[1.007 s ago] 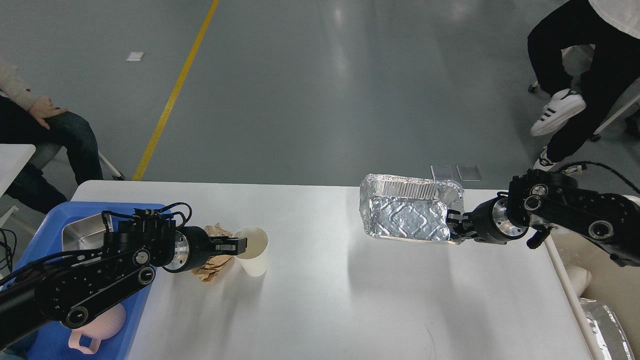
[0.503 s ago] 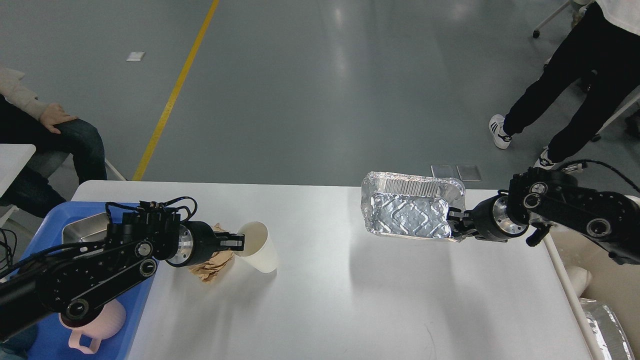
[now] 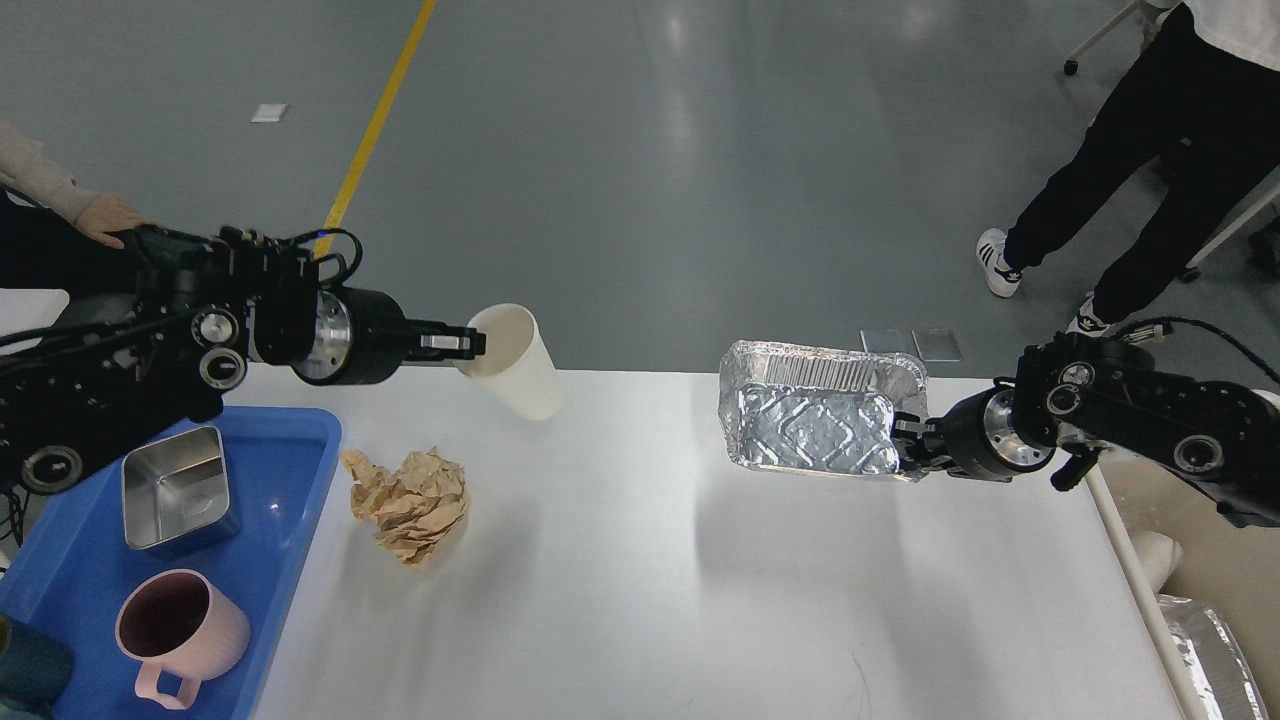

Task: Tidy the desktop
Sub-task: 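Lift the white paper cup upward with the left gripper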

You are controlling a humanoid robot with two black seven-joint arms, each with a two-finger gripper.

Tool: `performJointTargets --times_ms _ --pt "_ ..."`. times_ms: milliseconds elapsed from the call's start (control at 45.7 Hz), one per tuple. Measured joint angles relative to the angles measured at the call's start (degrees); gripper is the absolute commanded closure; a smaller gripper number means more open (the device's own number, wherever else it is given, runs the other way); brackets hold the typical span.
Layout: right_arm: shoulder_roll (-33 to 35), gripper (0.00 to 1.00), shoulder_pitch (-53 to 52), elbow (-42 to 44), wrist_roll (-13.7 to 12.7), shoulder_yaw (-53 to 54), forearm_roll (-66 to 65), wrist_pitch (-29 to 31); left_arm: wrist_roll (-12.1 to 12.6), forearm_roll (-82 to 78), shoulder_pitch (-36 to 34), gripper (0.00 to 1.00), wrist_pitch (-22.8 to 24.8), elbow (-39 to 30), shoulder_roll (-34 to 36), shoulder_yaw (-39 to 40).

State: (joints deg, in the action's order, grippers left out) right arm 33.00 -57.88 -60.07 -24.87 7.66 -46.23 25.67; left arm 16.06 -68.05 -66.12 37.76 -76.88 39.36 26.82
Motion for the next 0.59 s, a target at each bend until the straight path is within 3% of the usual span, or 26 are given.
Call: performJointTargets --times_ms 219,372,591 --pt "-0.3 1.00 -0.4 -0.8 0.0 0.3 0.5 0.2 0.0 3.8 -11.7 0.98 3.6 2.5 0.7 -0.7" --pt "-0.4 1.00 -0.6 -1.6 0.0 0.4 0.5 0.2 0.0 4.3 -14.7 0.97 4.2 4.0 -0.5 -0.9" --pt "-1.3 1.00 -1.8 -3.0 -0.1 0.6 1.2 0.3 1.3 4.1 -16.2 0.96 3.9 7.5 -10.9 -3.2"
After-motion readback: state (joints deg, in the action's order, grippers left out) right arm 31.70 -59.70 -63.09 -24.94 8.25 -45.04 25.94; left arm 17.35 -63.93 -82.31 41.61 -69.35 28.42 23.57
